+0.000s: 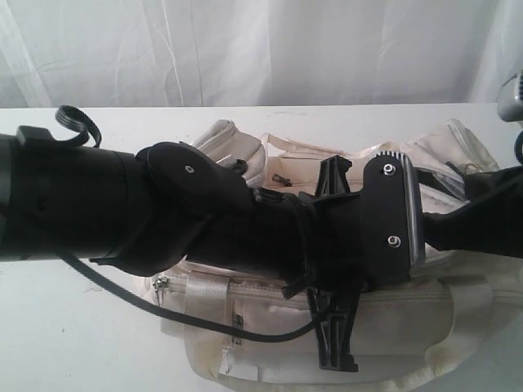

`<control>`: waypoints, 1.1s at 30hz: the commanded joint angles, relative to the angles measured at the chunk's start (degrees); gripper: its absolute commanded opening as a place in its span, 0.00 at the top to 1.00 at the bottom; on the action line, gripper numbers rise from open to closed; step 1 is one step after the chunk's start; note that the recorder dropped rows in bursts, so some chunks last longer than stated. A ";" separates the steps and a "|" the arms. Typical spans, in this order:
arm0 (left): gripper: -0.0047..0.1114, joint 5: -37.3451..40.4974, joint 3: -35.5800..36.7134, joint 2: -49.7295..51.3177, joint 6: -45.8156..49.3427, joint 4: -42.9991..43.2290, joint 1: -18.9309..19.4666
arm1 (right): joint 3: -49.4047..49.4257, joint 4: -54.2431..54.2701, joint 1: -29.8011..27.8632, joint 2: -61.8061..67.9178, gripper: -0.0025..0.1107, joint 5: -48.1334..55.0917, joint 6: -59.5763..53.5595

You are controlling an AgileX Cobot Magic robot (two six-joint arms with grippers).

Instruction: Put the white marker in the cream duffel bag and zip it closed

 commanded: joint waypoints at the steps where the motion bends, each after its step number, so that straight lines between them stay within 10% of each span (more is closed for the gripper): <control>1: 0.96 0.95 0.04 -0.01 -0.12 -0.68 -0.37 | -0.75 2.62 -0.10 -0.54 0.98 8.18 -11.67; 15: 0.96 0.71 0.04 -0.01 -0.12 -0.68 -0.37 | -1.10 22.25 -0.10 -2.59 0.98 4.43 -20.76; 33: 0.96 0.99 0.04 -0.01 -0.37 -0.68 -0.37 | -4.17 -1.25 -0.87 -1.81 0.98 10.47 -11.73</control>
